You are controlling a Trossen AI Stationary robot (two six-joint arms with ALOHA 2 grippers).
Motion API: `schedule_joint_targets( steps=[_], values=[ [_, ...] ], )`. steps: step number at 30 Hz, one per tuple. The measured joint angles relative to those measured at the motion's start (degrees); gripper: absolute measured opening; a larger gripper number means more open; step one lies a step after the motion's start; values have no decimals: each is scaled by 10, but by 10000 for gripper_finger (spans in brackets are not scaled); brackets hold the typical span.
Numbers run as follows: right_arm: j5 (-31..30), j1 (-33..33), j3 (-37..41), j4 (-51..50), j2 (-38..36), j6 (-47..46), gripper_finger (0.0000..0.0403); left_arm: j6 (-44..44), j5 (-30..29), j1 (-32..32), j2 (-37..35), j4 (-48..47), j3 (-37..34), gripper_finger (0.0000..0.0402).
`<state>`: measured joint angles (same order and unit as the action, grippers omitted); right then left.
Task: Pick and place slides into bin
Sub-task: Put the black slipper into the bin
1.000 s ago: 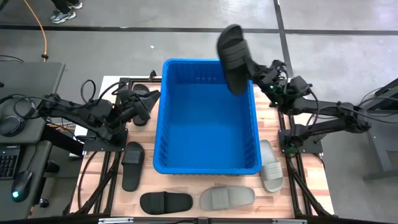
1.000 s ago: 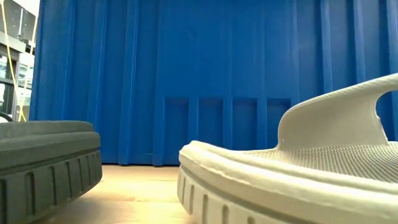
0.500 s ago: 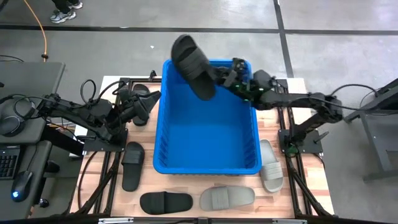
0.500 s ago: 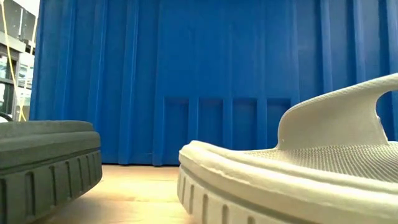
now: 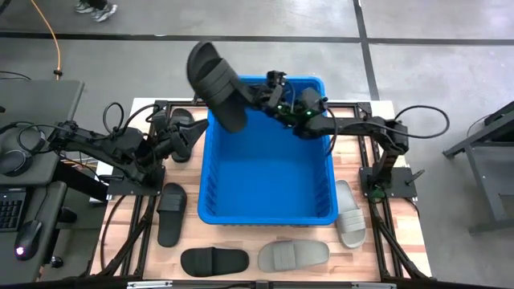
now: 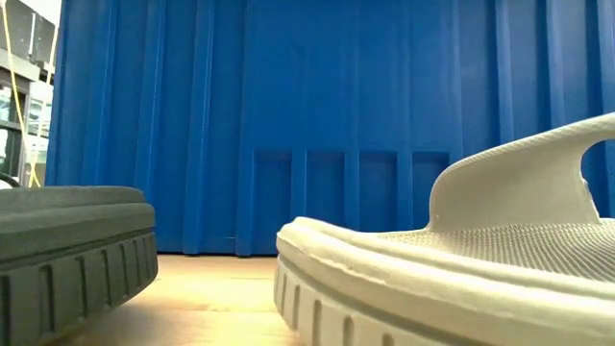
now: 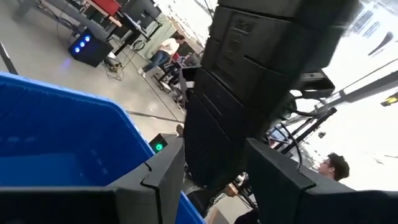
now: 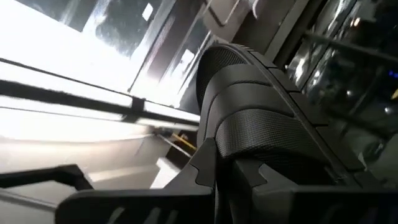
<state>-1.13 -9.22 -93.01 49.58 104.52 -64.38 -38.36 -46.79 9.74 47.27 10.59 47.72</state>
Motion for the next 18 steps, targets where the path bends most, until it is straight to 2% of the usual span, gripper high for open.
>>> schedule_joint_targets(
  steps=[3,7,15,18],
  values=[
    [6,1,-28,-37,13,1,0,4,-1,0,0,0,0,157],
    [-16,0,-45,-89,19,8,0,5,10,0,0,0,0,156],
    [-54,-1,-46,-108,21,26,0,9,11,0,12,1,0,156],
    [-86,5,-46,-120,21,39,0,6,9,0,18,-1,0,156]
  ],
)
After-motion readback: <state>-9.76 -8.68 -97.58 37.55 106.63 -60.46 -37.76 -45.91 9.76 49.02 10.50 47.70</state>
